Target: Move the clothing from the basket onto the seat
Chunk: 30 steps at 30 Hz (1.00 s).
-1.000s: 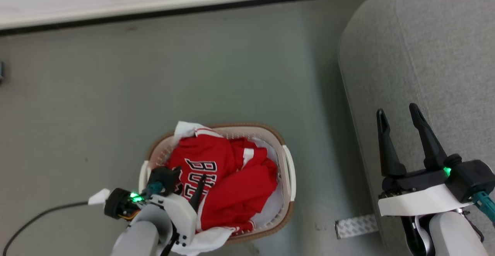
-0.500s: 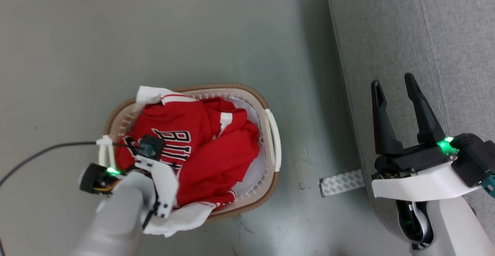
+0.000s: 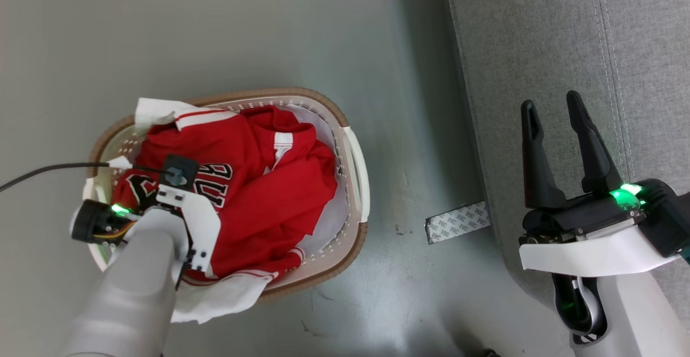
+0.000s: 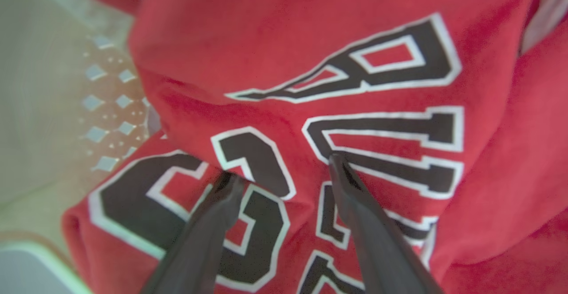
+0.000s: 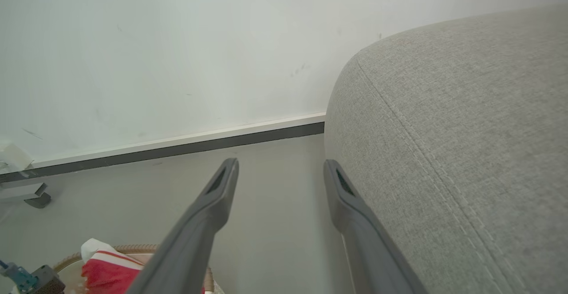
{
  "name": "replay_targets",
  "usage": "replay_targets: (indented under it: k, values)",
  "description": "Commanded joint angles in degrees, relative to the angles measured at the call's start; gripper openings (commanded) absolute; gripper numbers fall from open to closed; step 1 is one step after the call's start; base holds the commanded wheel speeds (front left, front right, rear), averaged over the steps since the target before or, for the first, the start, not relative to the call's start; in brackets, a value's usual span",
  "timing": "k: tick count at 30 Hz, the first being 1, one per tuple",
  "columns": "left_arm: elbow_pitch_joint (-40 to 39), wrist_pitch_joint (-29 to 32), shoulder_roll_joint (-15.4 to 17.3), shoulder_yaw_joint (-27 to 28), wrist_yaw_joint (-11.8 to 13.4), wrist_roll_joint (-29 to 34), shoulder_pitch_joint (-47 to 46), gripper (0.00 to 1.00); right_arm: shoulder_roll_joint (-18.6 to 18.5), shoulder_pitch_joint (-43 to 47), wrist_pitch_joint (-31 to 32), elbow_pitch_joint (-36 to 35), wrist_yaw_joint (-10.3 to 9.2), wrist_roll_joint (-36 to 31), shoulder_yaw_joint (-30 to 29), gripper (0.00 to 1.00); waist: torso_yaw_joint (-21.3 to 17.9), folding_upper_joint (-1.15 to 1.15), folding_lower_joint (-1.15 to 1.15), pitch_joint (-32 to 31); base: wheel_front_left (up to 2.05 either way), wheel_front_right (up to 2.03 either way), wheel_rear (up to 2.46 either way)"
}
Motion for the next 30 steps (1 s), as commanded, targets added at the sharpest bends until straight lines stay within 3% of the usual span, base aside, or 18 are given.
replay_targets:
  k: [1,7,14,30]
  values:
    - [0.87,-0.06,-0.29,0.07,-0.92,-0.72,0.68,0.0,-0.17,-0.12,0.0,0.18,-0.12,0.13,-0.18,1.0,0.02,0.0,0.0,0.02,0.0,0.0,0.0]
    - [1.15,-2.11,-0.67,0.14,-1.49,-2.12,-0.19,0.0,-0.17,-1.38,0.0,-0.27,-0.12,-0.39,-1.28,1.0,0.15,0.0,0.0,1.05,0.0,0.0,0.0]
    - [1.31,-5.91,-3.73,0.0,-2.57,-3.78,-0.55,0.0,-0.18,-0.23,-0.01,1.07,-0.12,-2.33,-2.4,1.0,2.77,0.0,0.0,-0.56,0.0,0.0,0.0]
    - [2.43,-12.74,-6.05,1.56,-4.25,-9.48,5.11,0.0,-0.2,4.6,-0.01,6.09,-0.13,-3.94,-2.56,1.0,8.22,0.0,0.0,-16.12,0.0,0.0,0.0]
